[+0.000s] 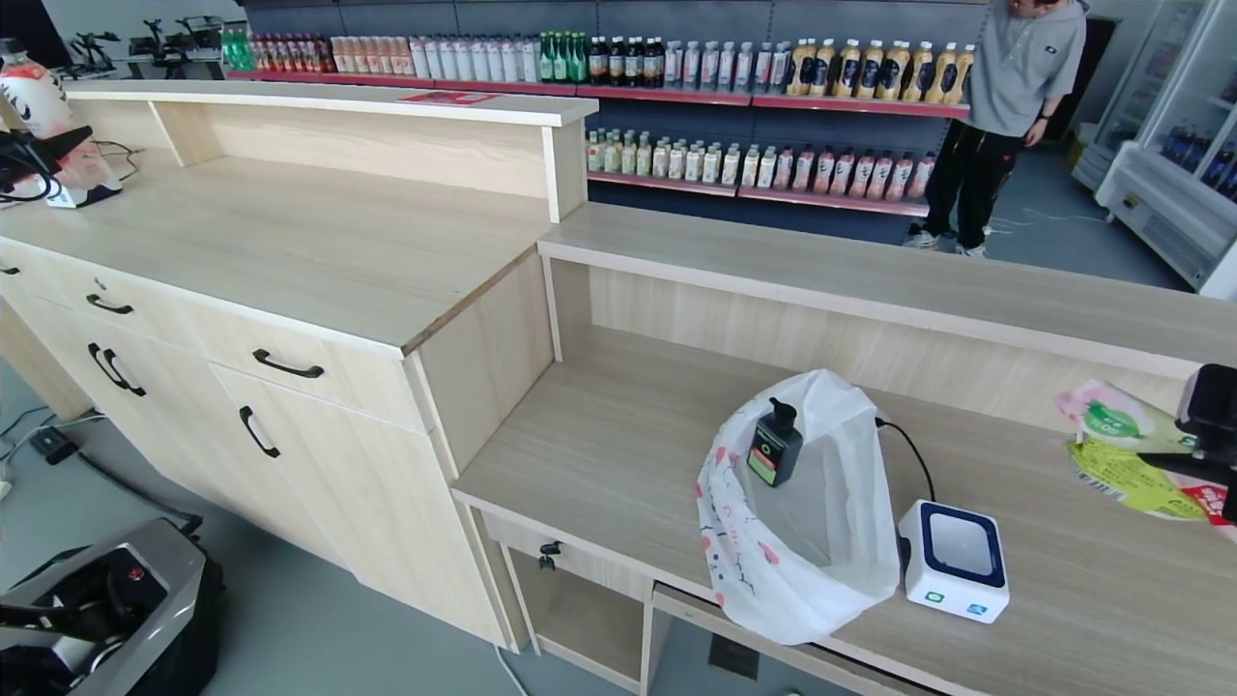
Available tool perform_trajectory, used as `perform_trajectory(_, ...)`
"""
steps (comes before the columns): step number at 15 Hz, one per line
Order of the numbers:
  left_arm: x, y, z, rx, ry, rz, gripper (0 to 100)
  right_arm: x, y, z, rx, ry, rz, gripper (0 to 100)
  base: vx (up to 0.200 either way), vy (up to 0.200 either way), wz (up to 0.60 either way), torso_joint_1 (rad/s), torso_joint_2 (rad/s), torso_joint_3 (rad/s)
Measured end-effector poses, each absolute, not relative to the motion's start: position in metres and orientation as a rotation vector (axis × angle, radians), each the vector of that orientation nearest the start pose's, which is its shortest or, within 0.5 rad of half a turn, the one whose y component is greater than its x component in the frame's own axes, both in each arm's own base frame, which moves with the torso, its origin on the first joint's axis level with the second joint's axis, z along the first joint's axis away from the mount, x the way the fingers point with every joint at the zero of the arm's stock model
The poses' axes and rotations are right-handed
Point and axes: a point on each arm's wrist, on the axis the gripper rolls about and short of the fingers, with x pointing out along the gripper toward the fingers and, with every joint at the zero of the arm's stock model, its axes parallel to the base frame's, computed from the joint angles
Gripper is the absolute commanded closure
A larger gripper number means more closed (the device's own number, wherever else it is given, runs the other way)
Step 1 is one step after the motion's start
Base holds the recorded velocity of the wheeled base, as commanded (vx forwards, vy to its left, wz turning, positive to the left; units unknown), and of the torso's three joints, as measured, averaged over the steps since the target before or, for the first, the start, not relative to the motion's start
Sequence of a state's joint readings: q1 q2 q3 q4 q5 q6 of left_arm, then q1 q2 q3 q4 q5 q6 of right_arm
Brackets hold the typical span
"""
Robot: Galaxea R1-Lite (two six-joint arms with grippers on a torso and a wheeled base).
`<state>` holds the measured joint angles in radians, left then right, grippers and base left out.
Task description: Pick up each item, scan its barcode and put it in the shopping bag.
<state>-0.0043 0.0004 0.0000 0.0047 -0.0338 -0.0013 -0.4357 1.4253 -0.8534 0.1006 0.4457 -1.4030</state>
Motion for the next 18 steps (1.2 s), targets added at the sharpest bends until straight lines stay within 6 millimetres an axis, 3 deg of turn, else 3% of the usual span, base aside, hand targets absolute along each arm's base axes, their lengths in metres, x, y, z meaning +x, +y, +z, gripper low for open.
perform_trajectory(3, -0.023, -0.001, 0.075, -0.001, 0.005, -0.038, 0, 0.226, -0.105, 0.193, -1.144, 0.417, 0.524, 100, 0.000, 0.000, 0.00, 0.000, 0.00, 0.000)
perform_trajectory(7, -0.023, -0.001, 0.075, -0.001, 0.005, -0.038, 0, 0.247, -0.118, 0.165, -1.112, 0.349, 0.662, 100, 0.000, 0.000, 0.00, 0.000, 0.00, 0.000)
perform_trajectory(12, -0.023, -0.001, 0.075, -0.001, 0.005, -0.038, 0, 0.258, -0.126, 0.141, -1.220, 0.286, 0.771, 100, 0.000, 0.000, 0.00, 0.000, 0.00, 0.000)
perform_trajectory(18, -0.023, -0.001, 0.075, -0.001, 0.005, -0.038, 0, 0.269, -0.131, 0.126, -1.316, 0.225, 0.802, 100, 0.000, 0.000, 0.00, 0.000, 0.00, 0.000)
